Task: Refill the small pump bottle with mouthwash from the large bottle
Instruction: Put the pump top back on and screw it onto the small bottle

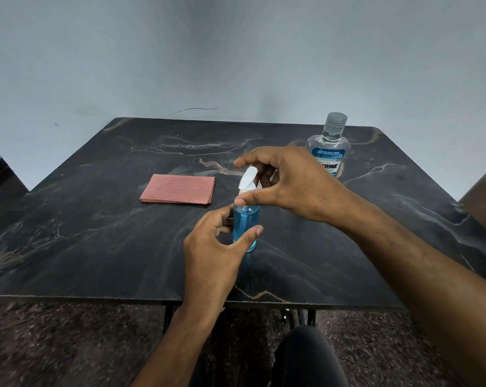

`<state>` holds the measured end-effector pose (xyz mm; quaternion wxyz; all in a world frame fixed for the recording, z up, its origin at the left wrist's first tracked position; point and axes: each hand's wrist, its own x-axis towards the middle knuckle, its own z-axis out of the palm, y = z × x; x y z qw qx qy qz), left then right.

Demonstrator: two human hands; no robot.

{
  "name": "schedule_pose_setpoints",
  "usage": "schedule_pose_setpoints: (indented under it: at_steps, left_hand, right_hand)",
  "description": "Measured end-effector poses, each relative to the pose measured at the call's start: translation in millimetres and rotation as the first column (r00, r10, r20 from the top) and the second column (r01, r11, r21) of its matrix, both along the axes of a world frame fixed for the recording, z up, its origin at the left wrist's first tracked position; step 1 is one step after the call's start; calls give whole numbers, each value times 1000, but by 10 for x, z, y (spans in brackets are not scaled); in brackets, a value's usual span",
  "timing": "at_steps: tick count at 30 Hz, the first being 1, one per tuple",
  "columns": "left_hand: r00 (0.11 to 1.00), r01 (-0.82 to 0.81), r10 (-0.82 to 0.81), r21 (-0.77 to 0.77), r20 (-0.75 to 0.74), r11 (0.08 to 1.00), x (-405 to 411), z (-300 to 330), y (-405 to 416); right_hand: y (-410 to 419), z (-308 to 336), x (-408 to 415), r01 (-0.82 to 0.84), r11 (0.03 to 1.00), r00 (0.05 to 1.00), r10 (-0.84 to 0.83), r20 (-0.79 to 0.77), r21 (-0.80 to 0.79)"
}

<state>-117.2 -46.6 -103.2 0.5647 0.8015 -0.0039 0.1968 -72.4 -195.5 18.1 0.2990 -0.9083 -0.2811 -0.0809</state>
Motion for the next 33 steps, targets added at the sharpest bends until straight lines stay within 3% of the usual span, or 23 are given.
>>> schedule_pose_setpoints:
  at_steps: [2,5,7,19,24,33]
  left_hand:
    - [1000,-1,1,4,4,1000,0,2,0]
    - [1000,-1,1,-8,1,1000,4,-6,5]
    - [1000,0,0,-14,1,1000,9,-15,7]
    - [1000,0,-1,-23,-13,1000,7,-23,1]
    - [1000,0,-1,-27,-15,1000,7,-17,4]
    - [1000,-8,7,-31,-12,999,8,-23,3]
  right_hand:
    - [-44,-47,2,-3,998,996,8,-92,55]
    - [-137,-96,24,-12,946,929,130,-347,323]
    - [-178,-131,43,12,909,891,179,-417,416]
    - [-77,-250,49,50,910,939,97,-330,411]
    - [-60,-245,34,74,950,964,10,-265,304]
    - [-142,-215,46,7,883,925,173,-337,470]
